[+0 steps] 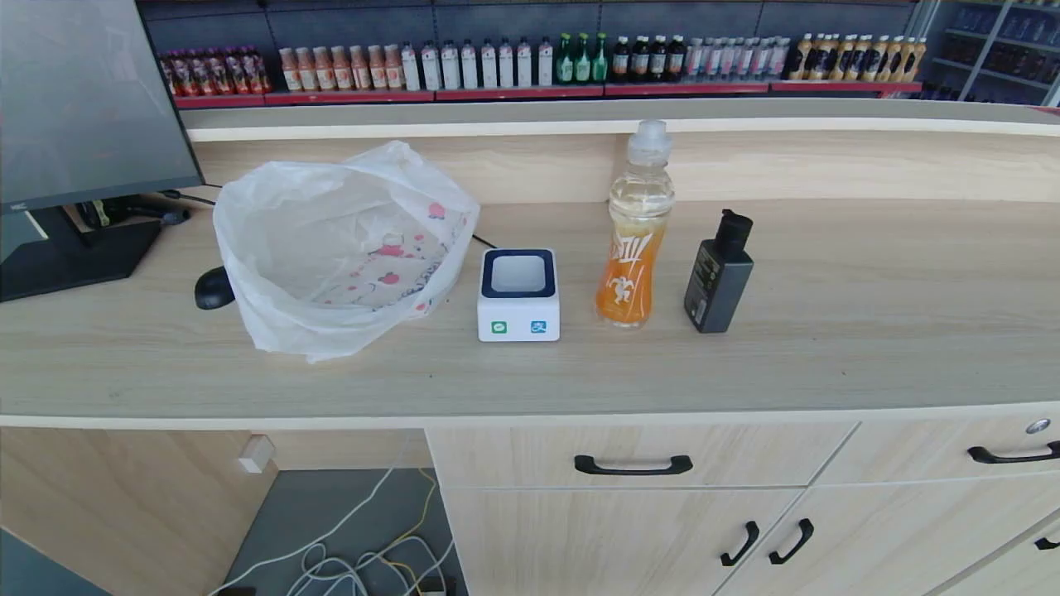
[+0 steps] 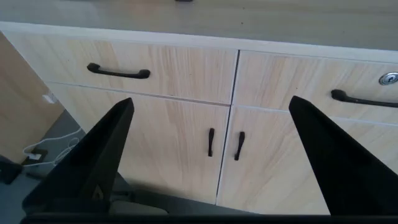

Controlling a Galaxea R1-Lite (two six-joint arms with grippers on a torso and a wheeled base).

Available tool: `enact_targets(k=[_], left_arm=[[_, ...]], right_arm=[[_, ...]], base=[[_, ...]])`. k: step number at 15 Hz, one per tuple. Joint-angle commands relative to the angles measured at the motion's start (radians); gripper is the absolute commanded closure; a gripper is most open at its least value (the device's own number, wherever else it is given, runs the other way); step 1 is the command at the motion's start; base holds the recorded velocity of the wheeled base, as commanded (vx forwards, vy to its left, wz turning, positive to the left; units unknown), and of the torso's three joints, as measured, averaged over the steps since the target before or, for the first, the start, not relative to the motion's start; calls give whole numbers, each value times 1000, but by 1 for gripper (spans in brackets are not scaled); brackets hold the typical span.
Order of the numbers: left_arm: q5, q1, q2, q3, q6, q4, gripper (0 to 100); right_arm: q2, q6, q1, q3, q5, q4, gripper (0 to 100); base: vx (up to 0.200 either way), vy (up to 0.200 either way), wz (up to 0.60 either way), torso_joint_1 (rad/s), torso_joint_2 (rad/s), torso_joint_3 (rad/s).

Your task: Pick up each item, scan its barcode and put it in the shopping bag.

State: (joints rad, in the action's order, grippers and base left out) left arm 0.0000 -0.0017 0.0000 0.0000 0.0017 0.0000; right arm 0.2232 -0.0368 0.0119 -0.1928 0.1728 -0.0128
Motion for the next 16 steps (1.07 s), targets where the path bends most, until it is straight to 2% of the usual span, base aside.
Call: enact_targets(k=[1,4,7,11,13,14,15,16], left_arm=[[0,2,0,0,0,0,0],[0,0,0,0,0,0,0],[0,0,0,0,0,0,0],[0,0,0,0,0,0,0],[0,0,0,0,0,0,0],[0,0,0,0,0,0,0],[0,0,0,0,0,0,0],[0,0,0,0,0,0,0]], right_arm=[[179,-14,26,-10,7,5,0],[370,-72,106,-47,5,8,0],[594,-153,120,-120,5,83,0],[699,-212,180,-194,24,166,0],[797,-233,230,-218,22,324,0],[871,-236,241,-223,21,479,0],[960,-226,241,-214,21,700,0],[1016,-195,241,-208,21,840,0]], base=[[0,0,0,0,0,0],[0,0,0,0,0,0],[0,0,0,0,0,0],[0,0,0,0,0,0],[0,0,0,0,0,0],[0,0,0,0,0,0],[0,0,0,0,0,0],[0,0,0,0,0,0]])
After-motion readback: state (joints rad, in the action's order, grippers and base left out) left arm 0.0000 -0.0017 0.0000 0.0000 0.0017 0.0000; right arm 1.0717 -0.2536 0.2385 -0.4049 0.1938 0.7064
